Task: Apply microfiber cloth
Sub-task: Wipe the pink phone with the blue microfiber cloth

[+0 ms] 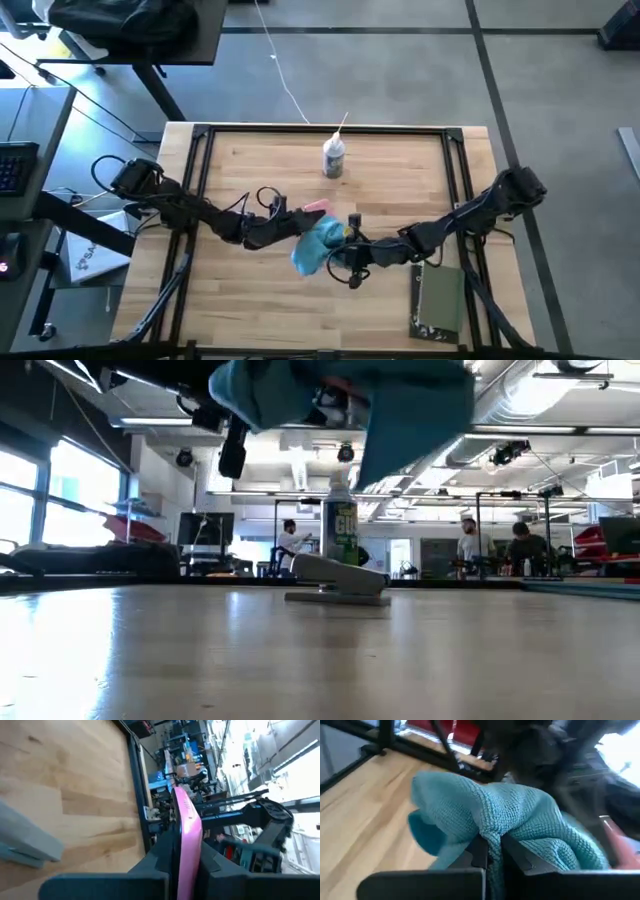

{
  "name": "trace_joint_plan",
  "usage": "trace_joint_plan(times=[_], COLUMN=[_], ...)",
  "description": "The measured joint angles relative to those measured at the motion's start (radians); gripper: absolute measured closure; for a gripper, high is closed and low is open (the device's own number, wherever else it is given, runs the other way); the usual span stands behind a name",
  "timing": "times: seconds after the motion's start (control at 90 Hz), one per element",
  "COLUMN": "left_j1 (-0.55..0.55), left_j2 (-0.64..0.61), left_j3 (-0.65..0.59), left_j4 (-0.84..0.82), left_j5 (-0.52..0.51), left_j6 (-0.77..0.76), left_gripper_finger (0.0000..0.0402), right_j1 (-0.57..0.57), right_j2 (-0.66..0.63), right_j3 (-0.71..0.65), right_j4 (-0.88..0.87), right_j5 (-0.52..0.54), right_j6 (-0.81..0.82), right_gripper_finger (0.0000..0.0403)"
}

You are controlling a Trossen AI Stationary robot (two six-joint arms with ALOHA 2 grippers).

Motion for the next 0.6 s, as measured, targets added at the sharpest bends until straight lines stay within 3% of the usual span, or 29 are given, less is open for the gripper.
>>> trace_joint_plan(times=[0.178,0.389,0.6], left_j1=[-0.006,-0.002,0.021], left_j2=[0.000,0.000,0.000], left_j3=[0.002,0.002,0.002], left_j4=[0.013,0.048,0.076], left_j5=[0.016,0.044,0.054], left_j6=[-0.011,0.004,0.011], left_gripper_finger=[0.0396,0.0396,0.0396], right_j1=[-0.032,-0.029,0.010], right_j2=[-0.035,-0.039,-0.037], right_j3=[0.000,0.000,0.000], right_j4=[-0.028,-0.031,-0.043], right_j5=[0.030,-0.169,-0.196], right_j6=[-0.052,-0.011,-0.001], right_gripper_finger=[0.0403,0.0403,0.0403])
